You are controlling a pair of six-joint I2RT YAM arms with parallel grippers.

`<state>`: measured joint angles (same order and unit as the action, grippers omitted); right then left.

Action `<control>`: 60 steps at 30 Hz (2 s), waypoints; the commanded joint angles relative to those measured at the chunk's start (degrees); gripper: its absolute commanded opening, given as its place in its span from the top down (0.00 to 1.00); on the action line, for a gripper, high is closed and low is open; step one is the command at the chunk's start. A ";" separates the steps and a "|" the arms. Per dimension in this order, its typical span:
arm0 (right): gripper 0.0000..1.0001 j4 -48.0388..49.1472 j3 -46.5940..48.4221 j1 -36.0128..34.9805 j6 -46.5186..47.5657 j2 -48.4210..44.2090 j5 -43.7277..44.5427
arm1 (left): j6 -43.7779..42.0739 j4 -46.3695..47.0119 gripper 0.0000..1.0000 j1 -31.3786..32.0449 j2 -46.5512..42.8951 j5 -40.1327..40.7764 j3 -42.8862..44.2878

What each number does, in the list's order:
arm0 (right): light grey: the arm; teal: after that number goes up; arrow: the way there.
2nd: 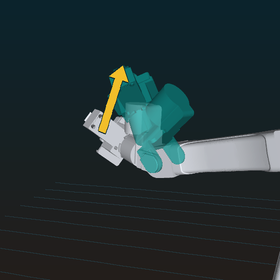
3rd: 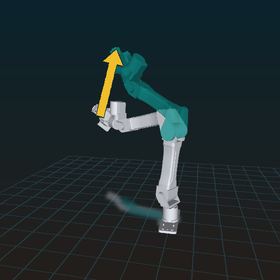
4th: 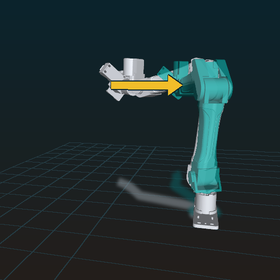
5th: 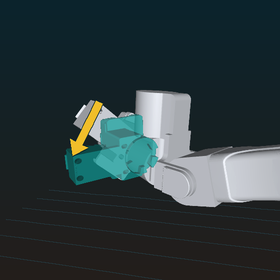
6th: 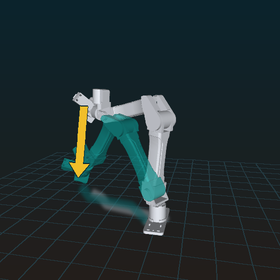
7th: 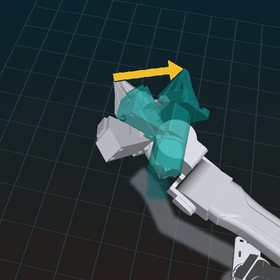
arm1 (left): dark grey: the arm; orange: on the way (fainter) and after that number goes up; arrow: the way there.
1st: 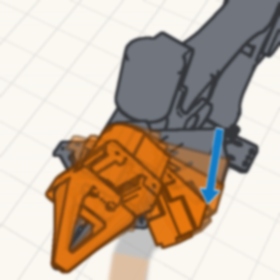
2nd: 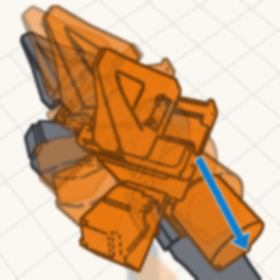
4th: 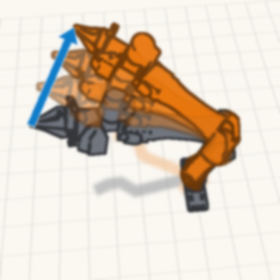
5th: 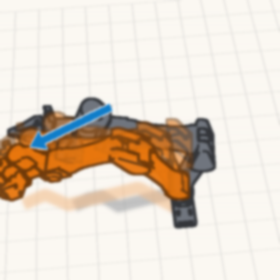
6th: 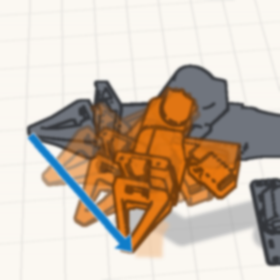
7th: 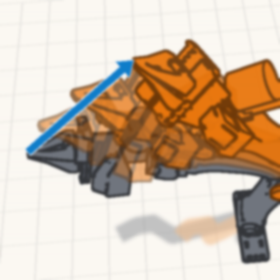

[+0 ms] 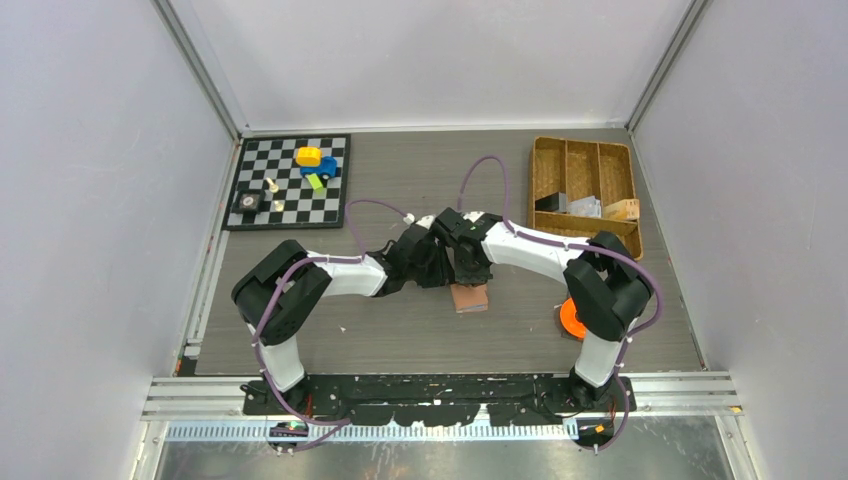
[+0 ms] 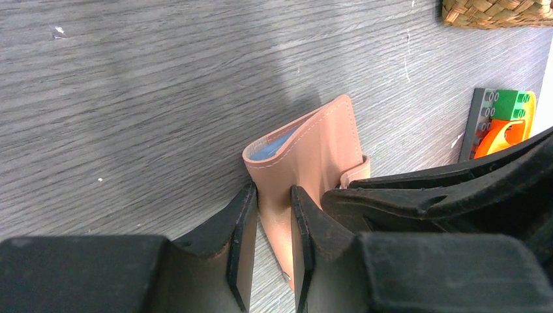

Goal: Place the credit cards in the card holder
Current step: Close the card holder at the center of the board.

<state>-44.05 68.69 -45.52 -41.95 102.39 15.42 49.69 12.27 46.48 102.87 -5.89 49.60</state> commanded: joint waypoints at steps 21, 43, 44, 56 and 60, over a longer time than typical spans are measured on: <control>0.88 -1.36 -0.52 -2.82 -0.39 -1.91 3.36 | -3.29 -7.53 0.76 0.90 3.48 0.18 0.66; 0.99 -1.21 -0.96 -3.17 0.82 -3.00 0.16 | -3.02 -7.60 0.77 0.91 3.47 -0.09 0.50; 1.00 -1.33 -1.07 -3.17 0.78 -2.72 0.37 | -3.00 -7.59 0.77 0.90 3.47 -0.09 0.49; 0.99 0.48 -2.24 -3.17 0.56 -0.50 3.69 | -3.02 -7.77 0.77 0.94 3.13 0.00 0.28; 0.99 0.61 -2.22 -3.15 0.47 0.38 3.65 | -2.98 -7.87 0.77 0.89 3.13 0.00 0.23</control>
<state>-43.79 67.79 -46.83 -40.80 99.92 17.76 49.21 11.66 46.37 103.26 -6.74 50.33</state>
